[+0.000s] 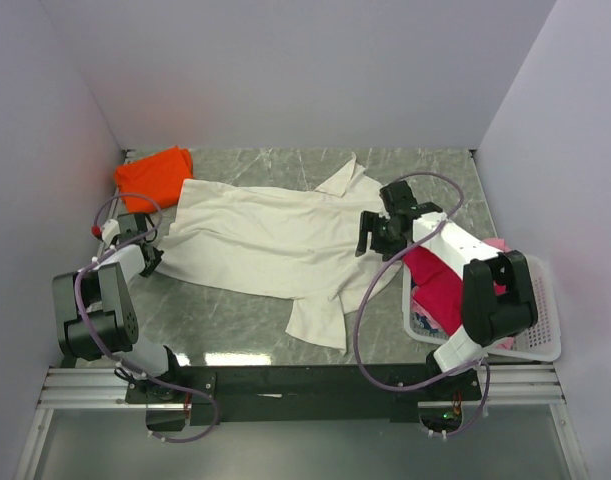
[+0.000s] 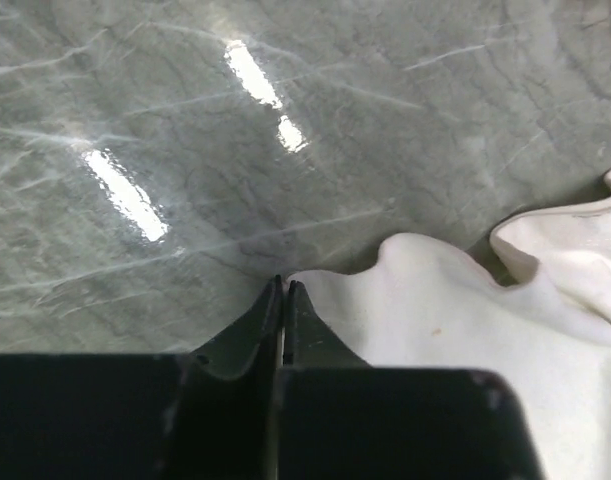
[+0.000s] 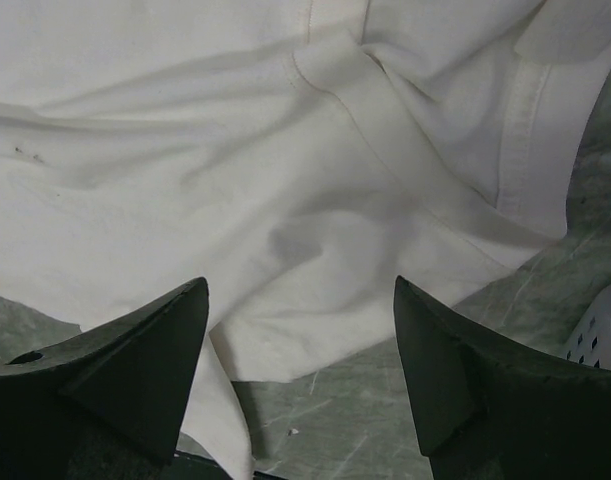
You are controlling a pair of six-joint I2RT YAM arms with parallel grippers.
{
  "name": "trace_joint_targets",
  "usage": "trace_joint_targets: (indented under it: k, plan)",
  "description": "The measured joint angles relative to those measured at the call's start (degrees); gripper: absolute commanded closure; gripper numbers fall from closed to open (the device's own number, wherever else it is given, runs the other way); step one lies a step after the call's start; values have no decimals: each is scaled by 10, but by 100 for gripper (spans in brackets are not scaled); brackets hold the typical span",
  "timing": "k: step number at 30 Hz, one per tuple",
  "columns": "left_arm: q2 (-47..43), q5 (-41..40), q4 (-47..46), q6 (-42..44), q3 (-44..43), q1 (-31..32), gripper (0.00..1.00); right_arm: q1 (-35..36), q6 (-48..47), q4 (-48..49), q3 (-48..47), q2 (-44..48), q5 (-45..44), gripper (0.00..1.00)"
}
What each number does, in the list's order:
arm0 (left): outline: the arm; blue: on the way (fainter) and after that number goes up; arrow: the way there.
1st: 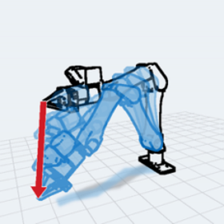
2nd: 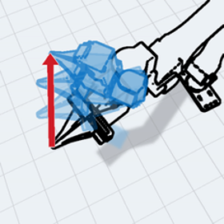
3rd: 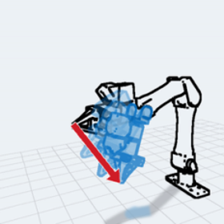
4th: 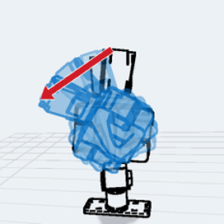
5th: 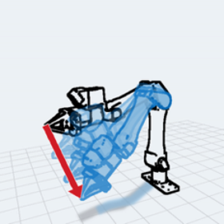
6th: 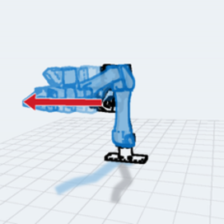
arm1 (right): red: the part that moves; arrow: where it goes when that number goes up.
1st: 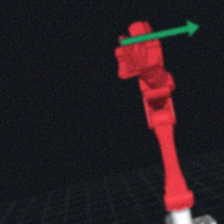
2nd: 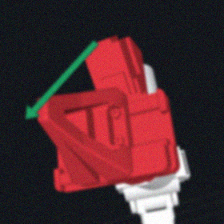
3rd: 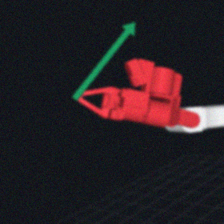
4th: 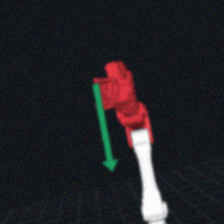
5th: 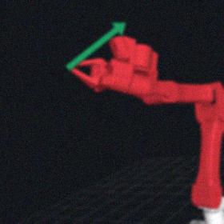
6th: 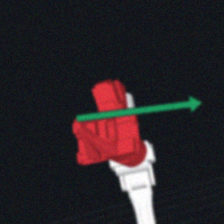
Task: Fold and stack the t-shirts
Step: Fold the tshirt
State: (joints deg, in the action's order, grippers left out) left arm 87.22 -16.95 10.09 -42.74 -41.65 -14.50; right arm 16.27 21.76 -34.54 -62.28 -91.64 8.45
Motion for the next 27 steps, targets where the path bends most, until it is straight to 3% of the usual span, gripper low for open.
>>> trace_joint_targets:
  k: [5,12,19,27]
  plan:
    - [0,19,-5,1,0,-1,99,10,7,-5,14,30,-6,20]
    - [-16,83,8,2,3,-1,99,83,36,-18,57,127,-46,20]
    - [-51,126,17,13,12,-1,99,205,153,-24,188,212,-81,20]
    - [-52,144,31,33,11,-1,99,348,302,-37,300,264,-105,28]
